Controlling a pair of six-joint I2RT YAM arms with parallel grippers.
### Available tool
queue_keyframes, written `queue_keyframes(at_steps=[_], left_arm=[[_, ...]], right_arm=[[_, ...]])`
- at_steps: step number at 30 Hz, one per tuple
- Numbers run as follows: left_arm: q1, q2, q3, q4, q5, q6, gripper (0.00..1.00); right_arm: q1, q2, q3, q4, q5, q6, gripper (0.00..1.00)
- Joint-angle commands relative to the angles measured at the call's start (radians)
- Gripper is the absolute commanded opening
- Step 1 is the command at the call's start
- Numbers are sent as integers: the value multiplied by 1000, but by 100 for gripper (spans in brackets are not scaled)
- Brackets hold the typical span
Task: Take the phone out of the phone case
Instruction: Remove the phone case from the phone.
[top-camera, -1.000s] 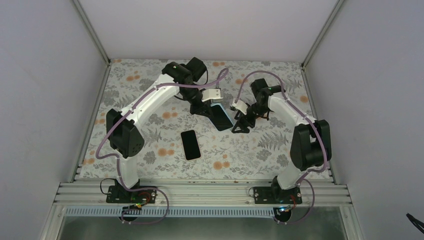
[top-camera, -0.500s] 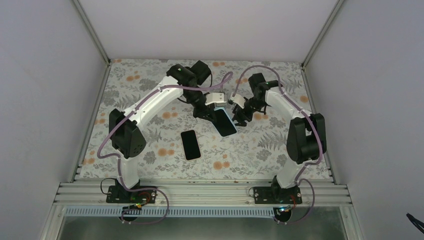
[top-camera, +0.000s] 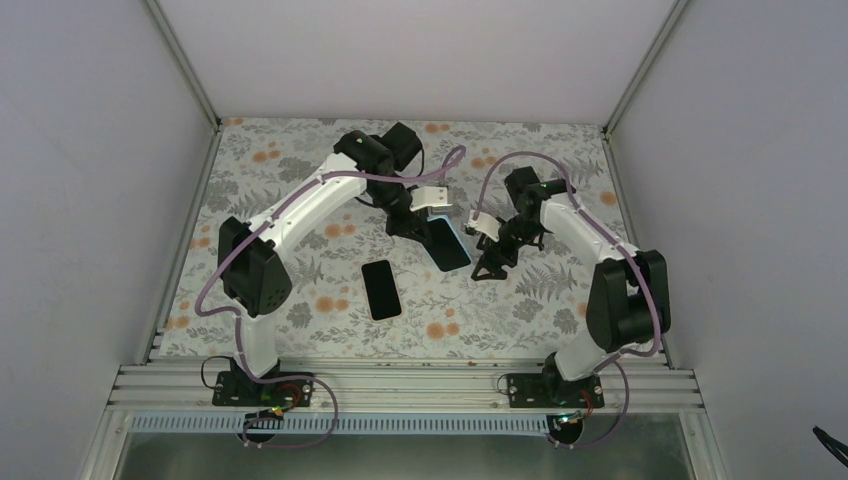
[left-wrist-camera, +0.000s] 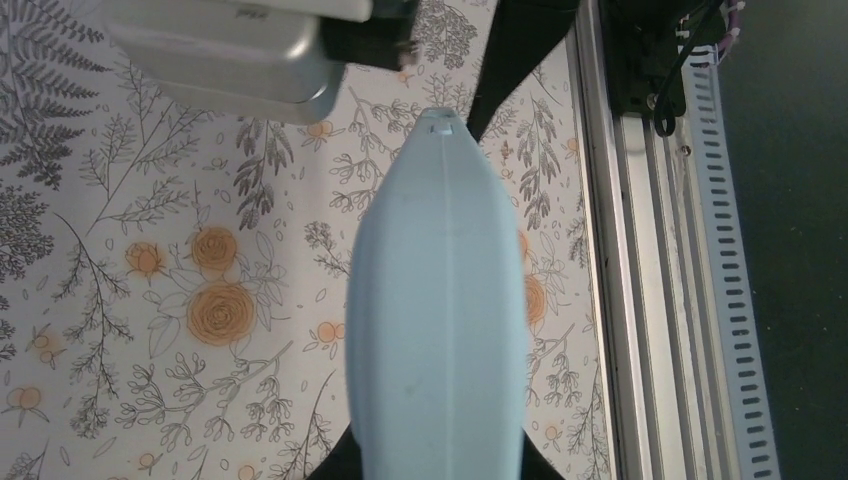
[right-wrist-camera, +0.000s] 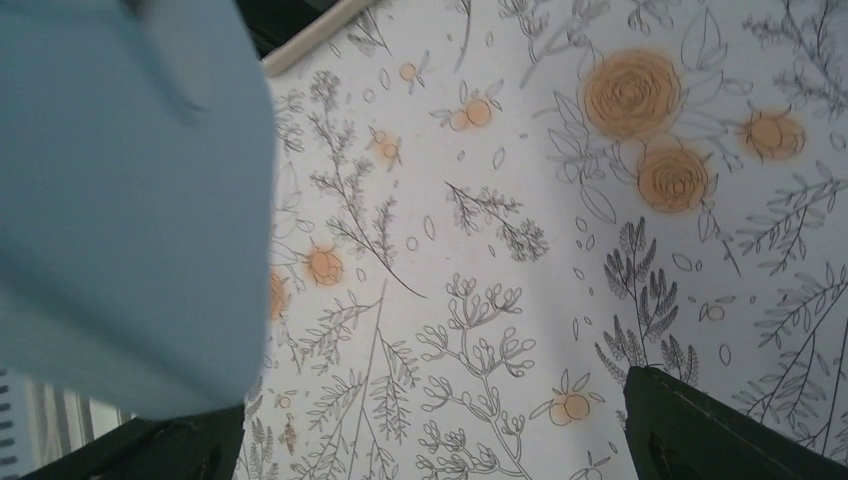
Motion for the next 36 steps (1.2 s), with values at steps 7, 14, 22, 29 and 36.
queue_keyframes(at_steps=[7,14,22,29,36], left_arm=[[-8,12,39,7,75,-3,2],[-8,-17,12,-6,88,9,2],[-10,-20,-11,-27,124,31,2],[-28,-47,-38,-28,137,32,2],[-38,-70,-63,-29,139,32,2]], right_arm=[[-4,10,31,-3,-112,-18,92],[-18,50,77,42,-94,1,91],[-39,199,213,-38,-93,-49,91],[-51,288,337,-104,-52,-90,88],[-81,365,432,-128,-51,-98,87]])
